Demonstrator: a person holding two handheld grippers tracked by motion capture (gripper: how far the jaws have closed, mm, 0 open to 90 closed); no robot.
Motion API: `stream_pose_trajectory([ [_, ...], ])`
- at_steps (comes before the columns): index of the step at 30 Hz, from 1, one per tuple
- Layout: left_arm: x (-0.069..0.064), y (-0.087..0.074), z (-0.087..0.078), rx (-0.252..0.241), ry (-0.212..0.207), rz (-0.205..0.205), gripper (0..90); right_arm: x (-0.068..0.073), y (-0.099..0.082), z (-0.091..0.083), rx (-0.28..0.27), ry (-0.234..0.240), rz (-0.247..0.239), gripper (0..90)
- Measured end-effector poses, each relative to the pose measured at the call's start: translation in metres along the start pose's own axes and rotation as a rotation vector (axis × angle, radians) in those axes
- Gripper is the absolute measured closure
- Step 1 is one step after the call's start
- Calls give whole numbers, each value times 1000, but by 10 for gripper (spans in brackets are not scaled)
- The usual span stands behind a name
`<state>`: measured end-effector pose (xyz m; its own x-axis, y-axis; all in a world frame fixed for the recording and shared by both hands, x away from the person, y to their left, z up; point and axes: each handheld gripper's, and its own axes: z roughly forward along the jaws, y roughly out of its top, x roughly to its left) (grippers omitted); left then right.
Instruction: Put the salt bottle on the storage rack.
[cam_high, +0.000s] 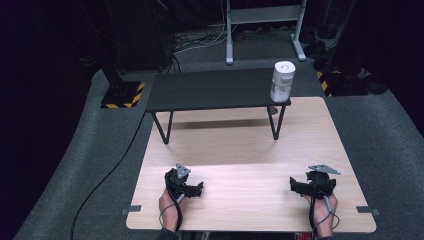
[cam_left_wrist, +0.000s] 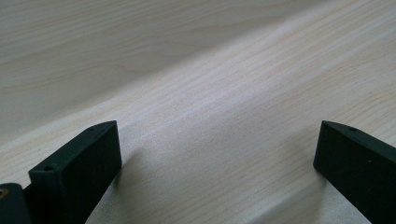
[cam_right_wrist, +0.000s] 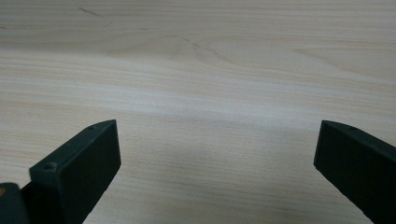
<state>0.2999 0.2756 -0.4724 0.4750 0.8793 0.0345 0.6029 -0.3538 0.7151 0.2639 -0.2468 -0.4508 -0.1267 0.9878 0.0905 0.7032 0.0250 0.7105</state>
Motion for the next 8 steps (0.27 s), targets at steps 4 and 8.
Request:
stream_pose_trajectory([
  [4, 0, 0, 0, 0, -1, -1, 5, 2, 1, 2, 6, -4, -13, 0],
  [8, 0, 0, 0, 1, 0, 0, 5, 2, 1, 6, 18, 1, -22, 0],
])
